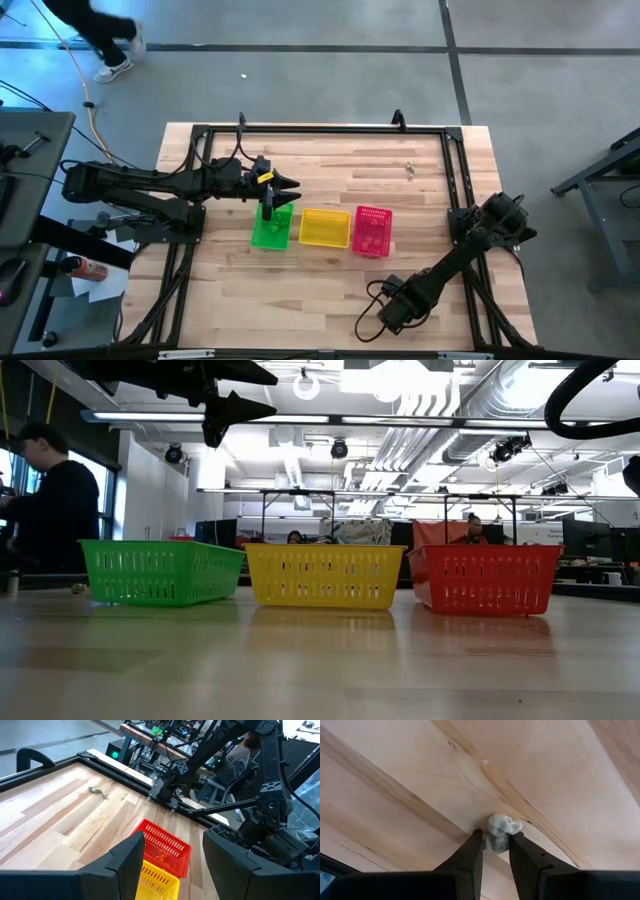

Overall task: Sort Halloween decoration
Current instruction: Put the white skull toy into the yellow basket

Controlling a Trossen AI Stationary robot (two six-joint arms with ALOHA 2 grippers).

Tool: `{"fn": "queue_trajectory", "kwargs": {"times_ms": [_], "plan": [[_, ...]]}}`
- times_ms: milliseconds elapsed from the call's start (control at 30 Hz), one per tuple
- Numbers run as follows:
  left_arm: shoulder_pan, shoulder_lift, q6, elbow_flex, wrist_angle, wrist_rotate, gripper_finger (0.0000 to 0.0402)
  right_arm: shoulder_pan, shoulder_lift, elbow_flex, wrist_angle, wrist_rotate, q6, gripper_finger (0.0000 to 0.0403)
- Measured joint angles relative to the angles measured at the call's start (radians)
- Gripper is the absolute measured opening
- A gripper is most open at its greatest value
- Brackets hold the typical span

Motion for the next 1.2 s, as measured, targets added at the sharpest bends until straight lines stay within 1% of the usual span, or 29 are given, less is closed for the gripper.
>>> {"fn": "queue_trajectory", "kwargs": {"times_ms": [233,533,733,833,967,1100,1200], "plan": [[0.024,0.0,0.0,0.0,0.0,0.002,0.0193,0.004,-0.024,-0.003,-0.012,0.026,-0.008,0.0071],[0.05,0.0,0.0,0.0,0.001,0.002,0.0193,0.003,-0.111,-0.005,-0.142,0.101,-0.027,0.007],[0.069,0.0,0.0,0.0,0.002,0.001,0.0193,-0.011,-0.186,-0.004,-0.243,0.183,-0.061,0.007],[0.081,0.0,0.0,0.0,0.005,0.001,0.0193,-0.034,-0.231,-0.004,-0.278,0.257,-0.116,0.007],[0.09,0.0,-0.001,0.0,0.049,-0.001,0.0193,-0.095,-0.293,-0.003,-0.286,0.37,-0.226,0.007],[0.09,0.0,0.0,0.001,0.093,-0.001,0.0193,-0.188,-0.333,-0.002,-0.245,0.471,-0.387,0.0071],[0.09,0.0,0.0,0.001,0.109,-0.001,0.0193,-0.277,-0.337,-0.002,-0.17,0.513,-0.546,0.0071]]}}
